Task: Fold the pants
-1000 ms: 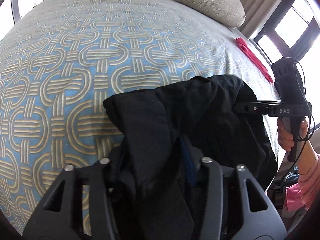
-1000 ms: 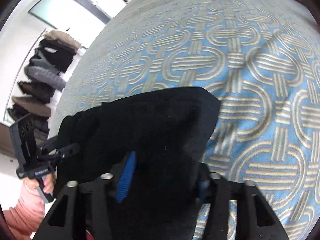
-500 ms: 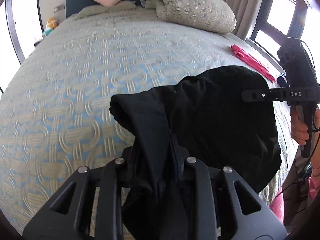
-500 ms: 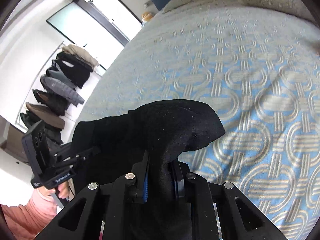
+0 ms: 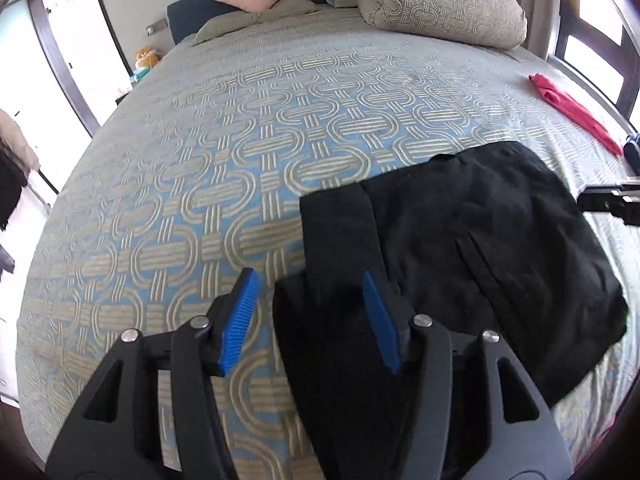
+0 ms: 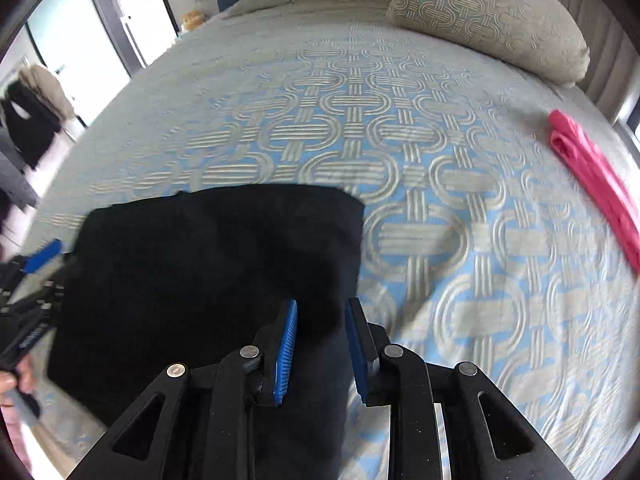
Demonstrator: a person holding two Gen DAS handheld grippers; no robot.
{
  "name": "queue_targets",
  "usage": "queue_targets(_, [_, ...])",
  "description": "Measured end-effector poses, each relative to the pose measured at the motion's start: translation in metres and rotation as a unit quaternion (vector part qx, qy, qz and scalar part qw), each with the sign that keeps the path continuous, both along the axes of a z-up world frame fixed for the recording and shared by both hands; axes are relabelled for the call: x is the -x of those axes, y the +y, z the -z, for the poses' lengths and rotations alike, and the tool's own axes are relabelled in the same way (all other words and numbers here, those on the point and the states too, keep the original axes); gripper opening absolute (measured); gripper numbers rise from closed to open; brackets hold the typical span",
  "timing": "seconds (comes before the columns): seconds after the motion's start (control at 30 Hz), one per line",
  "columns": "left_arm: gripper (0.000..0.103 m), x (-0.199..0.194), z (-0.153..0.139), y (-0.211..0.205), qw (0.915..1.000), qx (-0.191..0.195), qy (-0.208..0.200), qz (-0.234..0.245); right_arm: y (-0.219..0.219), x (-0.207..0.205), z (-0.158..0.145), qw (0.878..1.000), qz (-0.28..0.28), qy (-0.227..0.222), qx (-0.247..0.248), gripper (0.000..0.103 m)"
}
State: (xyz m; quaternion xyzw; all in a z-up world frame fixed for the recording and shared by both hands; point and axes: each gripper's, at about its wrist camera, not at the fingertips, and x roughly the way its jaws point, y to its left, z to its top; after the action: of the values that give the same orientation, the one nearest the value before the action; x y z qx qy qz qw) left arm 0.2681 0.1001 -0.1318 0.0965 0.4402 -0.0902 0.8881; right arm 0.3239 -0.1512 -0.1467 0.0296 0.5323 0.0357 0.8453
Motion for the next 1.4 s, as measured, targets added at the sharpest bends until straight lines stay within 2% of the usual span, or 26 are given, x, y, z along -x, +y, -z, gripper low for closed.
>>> queue_targets(0.07, [0.057, 0.018, -0.008, 0.006, 0.9999, 0.012, -0.002, -0.004, 0.004, 0.031, -0.009, 0.999, -0.008, -0.013, -0.031, 0.026])
queue_targets(0.13, [0.059, 0.037, -0.021, 0.009, 0.9994, 0.035, -0.005, -0.005, 0.008, 0.056, -0.015, 0.999, -0.015, -0.015, -0.038, 0.026])
queue_targets(0.2, [0.067, 0.058, -0.033, 0.005, 0.9987, 0.050, -0.011, -0.009, 0.019, 0.083, -0.025, 0.999, -0.016, -0.026, -0.011, 0.026])
queue_targets(0.27, [0.078, 0.087, -0.050, -0.002, 0.9979, 0.051, -0.036, -0.017, 0.028, 0.108, -0.041, 0.999, -0.005, -0.044, 0.026, 0.027])
queue_targets(0.33, [0.079, 0.107, -0.063, -0.010, 0.9970, 0.052, -0.053, -0.019, 0.037, 0.128, -0.052, 0.997, 0.015, -0.058, 0.048, 0.033])
queue_targets(0.4, [0.080, 0.126, -0.075, -0.013, 0.9961, 0.059, -0.060, -0.023, 0.045, 0.144, -0.061, 0.997, 0.028, -0.070, 0.034, 0.046])
queue_targets(0.5, [0.080, 0.152, -0.089, -0.015, 0.9951, 0.057, -0.074, -0.034, 0.052, 0.162, -0.074, 0.995, 0.031, -0.089, 0.011, 0.050])
queue_targets(0.6, [0.081, 0.171, -0.100, -0.014, 0.9936, 0.041, -0.097, -0.041, 0.063, 0.185, -0.094, 0.991, 0.029, -0.123, 0.034, 0.053])
queue_targets(0.7, [0.082, 0.186, -0.113, -0.010, 0.9917, 0.050, -0.111, -0.040, 0.068, 0.205, -0.110, 0.987, 0.030, -0.154, 0.043, 0.059])
queue_targets(0.73, [0.084, 0.189, -0.115, -0.010, 0.9909, 0.040, -0.114, -0.060, 0.069, 0.210, -0.113, 0.986, 0.031, -0.162, 0.041, 0.060])
queue_targets(0.8, [0.084, 0.197, -0.120, -0.011, 0.9895, 0.041, -0.126, -0.056, 0.069, 0.220, -0.120, 0.984, 0.032, -0.172, 0.033, 0.061])
queue_targets(0.93, [0.084, 0.209, -0.123, -0.016, 0.9881, 0.019, -0.141, -0.059, 0.068, 0.235, -0.130, 0.983, 0.032, -0.180, 0.022, 0.062])
queue_targets(1.07, [0.084, 0.222, -0.131, -0.020, 0.9867, 0.033, -0.150, -0.051, 0.069, 0.249, -0.139, 0.981, 0.031, -0.189, 0.022, 0.062])
queue_targets(1.2, [0.084, 0.229, -0.137, -0.025, 0.9851, 0.023, -0.162, -0.055, 0.068, 0.258, -0.145, 0.980, 0.032, -0.196, 0.015, 0.062])
queue_targets(1.4, [0.084, 0.234, -0.139, -0.025, 0.9841, 0.028, -0.161, -0.070, 0.064, 0.263, -0.145, 0.980, 0.032, -0.198, 0.011, 0.062])
